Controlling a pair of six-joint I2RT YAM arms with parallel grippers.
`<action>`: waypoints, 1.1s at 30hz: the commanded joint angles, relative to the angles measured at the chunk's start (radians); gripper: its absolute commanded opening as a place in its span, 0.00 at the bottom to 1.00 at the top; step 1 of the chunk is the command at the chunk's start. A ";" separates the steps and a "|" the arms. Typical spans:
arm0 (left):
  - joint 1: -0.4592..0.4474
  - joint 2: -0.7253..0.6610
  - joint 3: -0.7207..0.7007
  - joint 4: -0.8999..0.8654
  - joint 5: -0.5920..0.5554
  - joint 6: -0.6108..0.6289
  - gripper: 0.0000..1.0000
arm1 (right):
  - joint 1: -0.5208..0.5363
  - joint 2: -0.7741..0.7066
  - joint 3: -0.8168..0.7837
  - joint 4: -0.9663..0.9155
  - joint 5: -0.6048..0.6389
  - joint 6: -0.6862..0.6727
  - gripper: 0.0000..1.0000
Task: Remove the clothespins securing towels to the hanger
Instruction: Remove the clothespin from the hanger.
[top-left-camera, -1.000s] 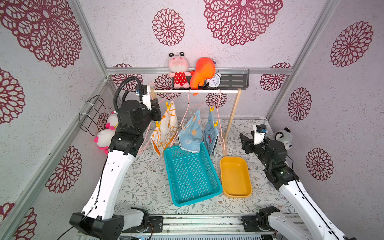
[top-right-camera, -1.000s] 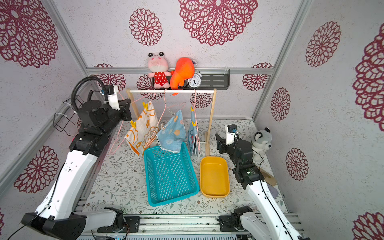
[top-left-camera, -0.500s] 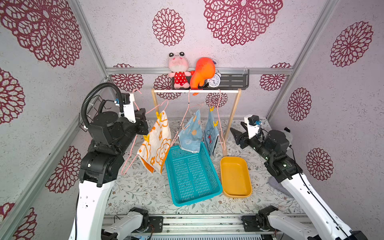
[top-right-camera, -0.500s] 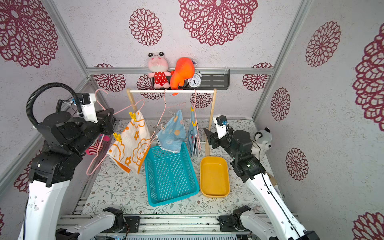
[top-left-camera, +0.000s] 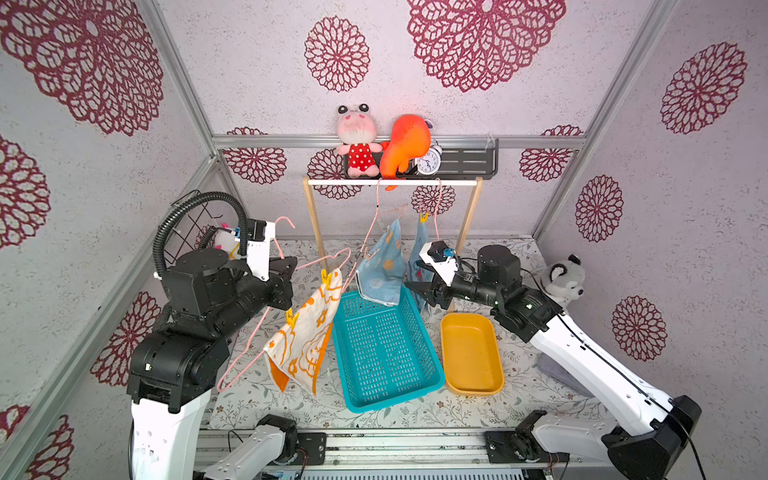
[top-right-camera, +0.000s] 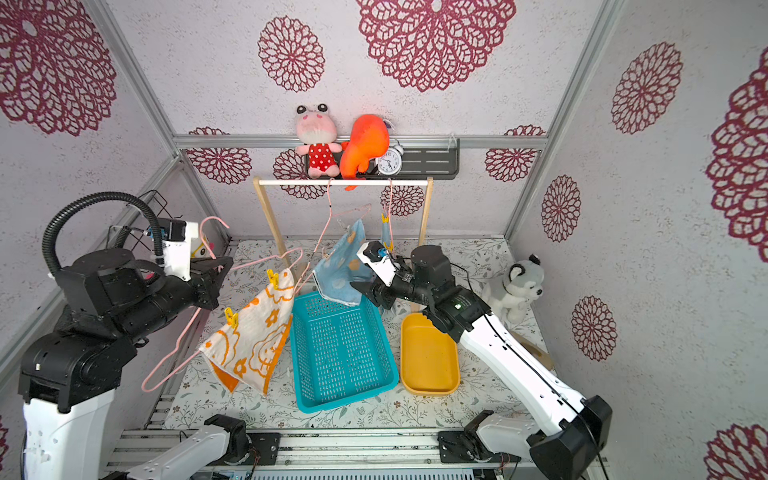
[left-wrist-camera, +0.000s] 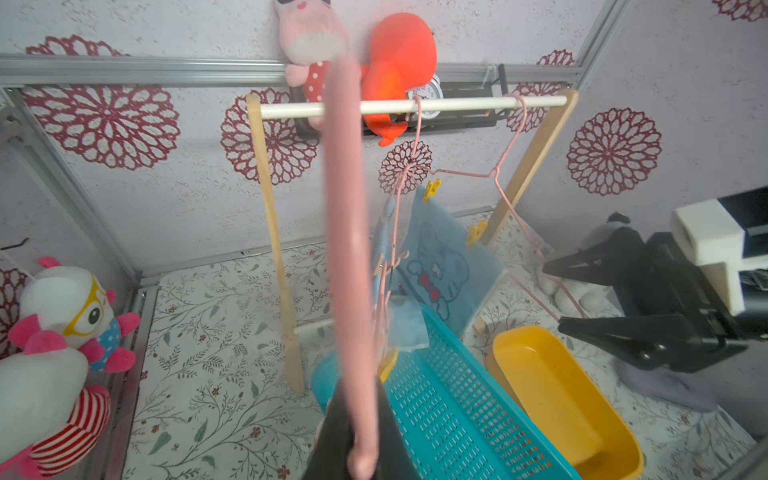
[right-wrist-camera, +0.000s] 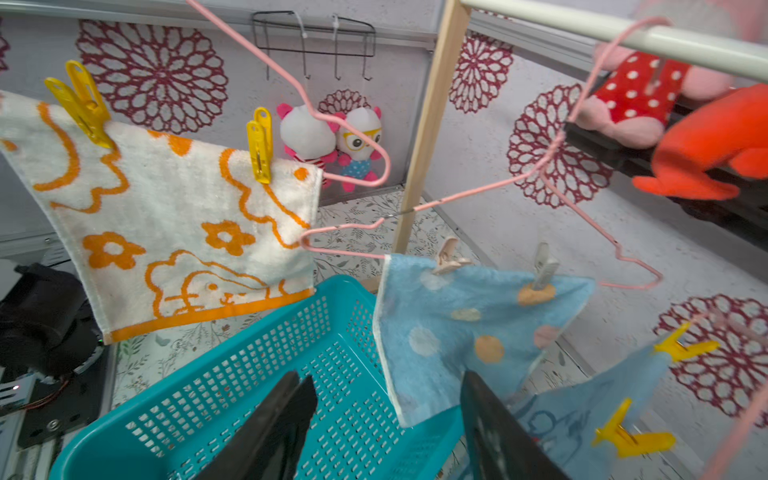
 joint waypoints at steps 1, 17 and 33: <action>-0.003 -0.012 -0.004 -0.035 0.095 0.029 0.00 | 0.045 0.018 0.069 -0.068 -0.074 -0.075 0.61; -0.008 0.157 -0.114 0.217 0.424 0.011 0.00 | 0.116 0.067 0.059 -0.093 -0.081 -0.130 0.59; -0.034 0.460 0.119 0.163 0.619 0.108 0.00 | 0.104 -0.012 0.044 -0.175 0.045 -0.154 0.58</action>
